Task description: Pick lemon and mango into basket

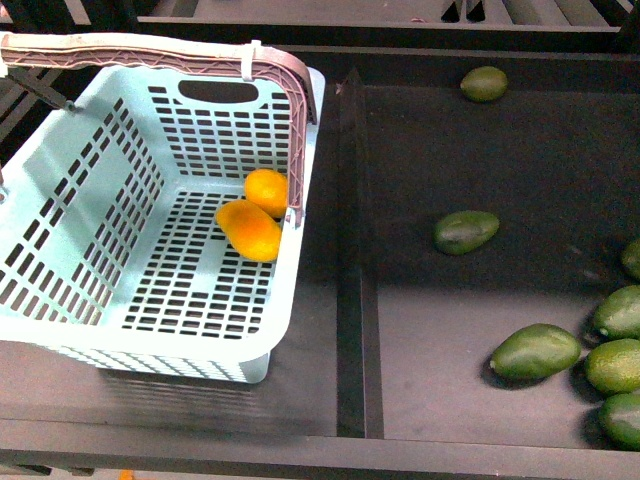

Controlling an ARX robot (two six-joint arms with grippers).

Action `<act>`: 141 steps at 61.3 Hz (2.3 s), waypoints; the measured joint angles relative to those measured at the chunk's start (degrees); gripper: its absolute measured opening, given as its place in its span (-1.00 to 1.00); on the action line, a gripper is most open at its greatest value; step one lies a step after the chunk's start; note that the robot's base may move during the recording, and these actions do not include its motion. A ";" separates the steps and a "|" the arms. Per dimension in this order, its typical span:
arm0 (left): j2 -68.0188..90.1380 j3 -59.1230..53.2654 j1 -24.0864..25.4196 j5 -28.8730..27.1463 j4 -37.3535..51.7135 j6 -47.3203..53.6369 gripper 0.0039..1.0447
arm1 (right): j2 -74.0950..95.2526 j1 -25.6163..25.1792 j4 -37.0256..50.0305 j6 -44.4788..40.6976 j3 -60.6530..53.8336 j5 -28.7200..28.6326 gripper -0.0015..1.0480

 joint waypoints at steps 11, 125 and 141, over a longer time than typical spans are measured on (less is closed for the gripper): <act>0.39 -14.88 2.03 13.40 40.06 41.22 0.35 | 0.04 0.00 0.00 0.00 0.00 0.00 0.83; -74.53 -41.66 10.86 21.68 3.32 90.62 -0.94 | 0.00 0.00 0.00 0.00 0.00 0.00 0.83; -85.42 -41.66 10.88 21.66 -7.89 90.64 -0.94 | 0.00 0.00 0.00 0.00 0.00 0.00 0.83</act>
